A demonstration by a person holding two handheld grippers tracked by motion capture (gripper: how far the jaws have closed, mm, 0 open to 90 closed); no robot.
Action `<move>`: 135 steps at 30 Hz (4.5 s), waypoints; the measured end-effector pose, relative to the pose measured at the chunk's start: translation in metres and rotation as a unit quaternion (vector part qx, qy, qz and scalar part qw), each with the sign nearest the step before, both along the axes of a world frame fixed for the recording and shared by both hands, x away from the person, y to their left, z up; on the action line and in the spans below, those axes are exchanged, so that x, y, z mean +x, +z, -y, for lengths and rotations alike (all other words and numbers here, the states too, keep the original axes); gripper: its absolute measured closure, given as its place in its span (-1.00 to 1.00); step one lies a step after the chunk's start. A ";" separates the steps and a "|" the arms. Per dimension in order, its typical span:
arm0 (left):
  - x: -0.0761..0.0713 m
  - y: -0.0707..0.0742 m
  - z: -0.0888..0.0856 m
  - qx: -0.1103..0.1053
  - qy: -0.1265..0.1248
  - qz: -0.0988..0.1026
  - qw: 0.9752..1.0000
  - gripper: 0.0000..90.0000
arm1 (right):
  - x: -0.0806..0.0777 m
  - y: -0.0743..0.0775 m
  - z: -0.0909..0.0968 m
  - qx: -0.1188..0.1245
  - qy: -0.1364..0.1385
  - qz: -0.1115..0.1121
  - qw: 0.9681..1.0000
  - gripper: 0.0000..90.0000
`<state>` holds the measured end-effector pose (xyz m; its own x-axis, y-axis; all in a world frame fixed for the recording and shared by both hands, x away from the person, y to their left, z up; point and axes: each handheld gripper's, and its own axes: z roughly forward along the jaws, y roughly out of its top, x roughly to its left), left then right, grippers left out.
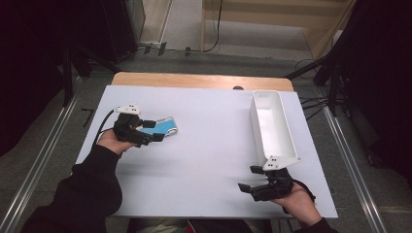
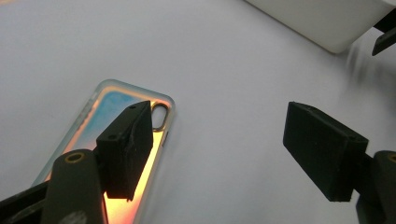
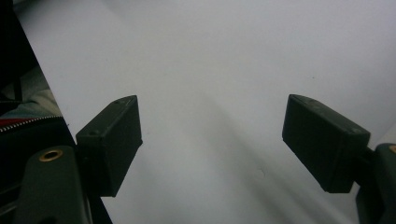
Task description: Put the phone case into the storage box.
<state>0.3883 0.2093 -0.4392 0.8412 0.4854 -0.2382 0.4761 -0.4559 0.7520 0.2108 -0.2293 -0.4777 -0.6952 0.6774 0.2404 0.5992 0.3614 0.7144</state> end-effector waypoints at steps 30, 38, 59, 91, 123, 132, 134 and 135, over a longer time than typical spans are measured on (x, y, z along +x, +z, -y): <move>0.059 0.010 -0.004 0.015 -0.043 0.029 0.999 -0.46 | 0.001 0.000 -0.001 0.001 0.005 -0.002 1.000 -0.59; 0.071 0.013 -0.012 0.003 -0.049 0.025 0.998 -0.53 | 0.001 -0.001 -0.001 0.002 0.006 -0.004 1.000 -0.59; 0.072 0.002 -0.017 0.024 -0.058 0.059 0.996 -0.89 | 0.001 -0.001 -0.001 0.001 0.007 -0.006 1.000 -0.59; 0.068 -0.043 -0.011 0.044 -0.041 0.053 0.997 -0.89 | 0.001 -0.001 -0.002 -0.001 0.008 -0.004 1.000 -0.59; 0.054 -0.068 0.000 0.117 -0.053 0.070 0.989 -0.89 | 0.000 -0.002 -0.001 -0.004 0.010 -0.004 1.000 -0.59; 0.052 -0.068 -0.001 0.122 -0.044 0.082 0.988 -0.76 | 0.000 -0.001 -0.002 -0.003 0.010 -0.005 1.000 -0.59; 0.052 -0.068 -0.001 0.122 -0.044 0.082 0.988 -0.75 | 0.000 -0.002 -0.002 -0.003 0.011 -0.004 1.000 -0.59; 0.052 -0.068 -0.001 0.122 -0.045 0.083 0.988 -0.73 | 0.000 -0.002 -0.002 -0.003 0.011 -0.004 1.000 -0.59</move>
